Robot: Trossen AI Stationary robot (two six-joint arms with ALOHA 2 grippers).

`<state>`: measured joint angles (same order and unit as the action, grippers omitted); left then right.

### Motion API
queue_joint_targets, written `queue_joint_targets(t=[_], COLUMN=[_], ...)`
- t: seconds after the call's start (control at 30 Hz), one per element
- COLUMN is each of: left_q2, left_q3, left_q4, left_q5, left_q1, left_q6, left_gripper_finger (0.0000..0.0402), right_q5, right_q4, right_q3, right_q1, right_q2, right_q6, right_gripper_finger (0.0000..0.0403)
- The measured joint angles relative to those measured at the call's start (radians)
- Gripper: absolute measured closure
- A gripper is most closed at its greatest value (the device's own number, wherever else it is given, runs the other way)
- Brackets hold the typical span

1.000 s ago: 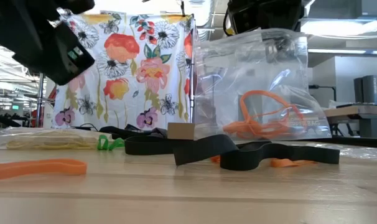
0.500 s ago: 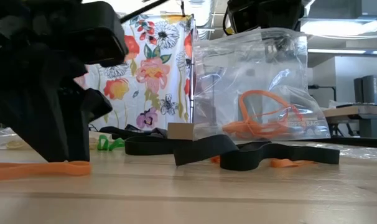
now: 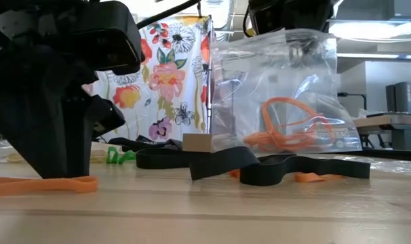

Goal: Sort rubber bands
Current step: Put the orange rubber band into the transparent zip bag

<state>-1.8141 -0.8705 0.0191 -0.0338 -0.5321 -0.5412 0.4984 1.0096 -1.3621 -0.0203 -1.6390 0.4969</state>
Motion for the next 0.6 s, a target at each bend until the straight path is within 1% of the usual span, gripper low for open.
queue_joint_targets(t=[0.1, 0.2, 0.27, 0.37, 0.5, 0.6], left_q2=[0.000, 0.021, 0.044, 0.066, 0.055, 0.054], left_q3=[-0.027, -0.075, -0.099, -0.135, -0.142, -0.141], left_q4=[-0.042, -0.159, -0.217, -0.220, -0.218, -0.219], left_q5=[-0.012, -0.013, 0.013, 0.031, 0.037, 0.098], left_q1=[0.005, 0.007, 0.006, -0.004, -0.031, -0.047], left_q6=[0.015, 0.056, 0.078, 0.095, 0.095, 0.093], left_gripper_finger=[0.0318, 0.0318, 0.0318, 0.0318, 0.0318, 0.0318], right_q5=[0.000, 0.000, -0.001, -0.002, -0.003, -0.003], right_q4=[0.000, 0.000, 0.000, 0.001, 0.000, -0.001], right_q3=[0.000, 0.000, 0.000, 0.000, 0.000, 0.000], right_q1=[0.000, 0.000, 0.000, 0.000, 0.000, 0.000], right_q2=[0.000, 0.000, 0.000, 0.000, 0.000, 0.000], right_q6=[0.000, 0.000, 0.000, 0.000, 0.000, 0.000], right_gripper_finger=[0.0397, 0.0397, 0.0397, 0.0397, 0.0397, 0.0397])
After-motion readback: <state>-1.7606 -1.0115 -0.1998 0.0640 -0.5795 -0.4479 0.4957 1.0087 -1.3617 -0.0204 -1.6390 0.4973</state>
